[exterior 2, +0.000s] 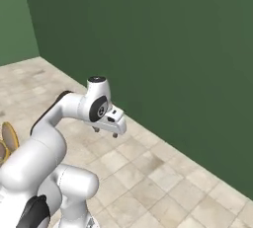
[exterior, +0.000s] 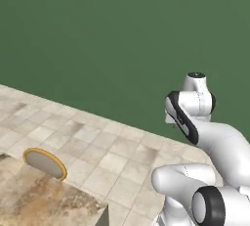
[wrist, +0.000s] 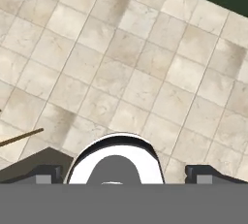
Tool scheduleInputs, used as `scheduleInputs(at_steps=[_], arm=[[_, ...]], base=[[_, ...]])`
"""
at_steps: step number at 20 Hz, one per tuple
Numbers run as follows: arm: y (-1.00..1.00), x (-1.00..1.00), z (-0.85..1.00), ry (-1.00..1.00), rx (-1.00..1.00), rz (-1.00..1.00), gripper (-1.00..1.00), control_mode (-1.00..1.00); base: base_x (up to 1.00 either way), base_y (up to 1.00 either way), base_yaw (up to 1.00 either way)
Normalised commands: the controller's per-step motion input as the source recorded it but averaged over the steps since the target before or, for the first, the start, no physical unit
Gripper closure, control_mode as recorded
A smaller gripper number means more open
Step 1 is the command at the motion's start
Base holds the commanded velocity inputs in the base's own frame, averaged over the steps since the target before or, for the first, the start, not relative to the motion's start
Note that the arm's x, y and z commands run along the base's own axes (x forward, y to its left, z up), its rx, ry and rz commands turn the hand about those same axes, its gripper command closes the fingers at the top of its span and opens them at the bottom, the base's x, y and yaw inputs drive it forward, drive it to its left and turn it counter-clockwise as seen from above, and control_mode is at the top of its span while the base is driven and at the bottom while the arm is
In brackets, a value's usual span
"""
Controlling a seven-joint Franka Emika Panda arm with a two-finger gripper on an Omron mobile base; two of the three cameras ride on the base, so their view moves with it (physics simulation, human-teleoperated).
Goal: Four empty soda cans are scattered around the kitchen. Gather all the cans and cluster them next to the stove for recycling.
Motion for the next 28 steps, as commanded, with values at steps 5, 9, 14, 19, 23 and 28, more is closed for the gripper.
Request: scheduleInputs(at_steps=[5,9,14,19,23,28], arm=[[0.0,0.0,0.0,0.0,0.0,0.0,-1.0,1.0],[0.0,0.0,0.0,0.0,0.0,0.0,-1.0,1.0],[0.0,0.0,0.0,0.0,0.0,0.0,-1.0,1.0],[0.0,0.0,0.0,0.0,0.0,0.0,-1.0,1.0],[0.0,0.0,0.0,0.0,0.0,0.0,-1.0,1.0],[0.0,0.0,0.0,0.0,0.0,0.0,-1.0,1.0]], base=[[0.51,-0.02,0.58],[0.46,-0.01,0.64],[0.51,-0.13,0.51],[0.51,-0.1,0.53],[0.54,-0.17,0.46],[0.56,-0.2,0.4]])
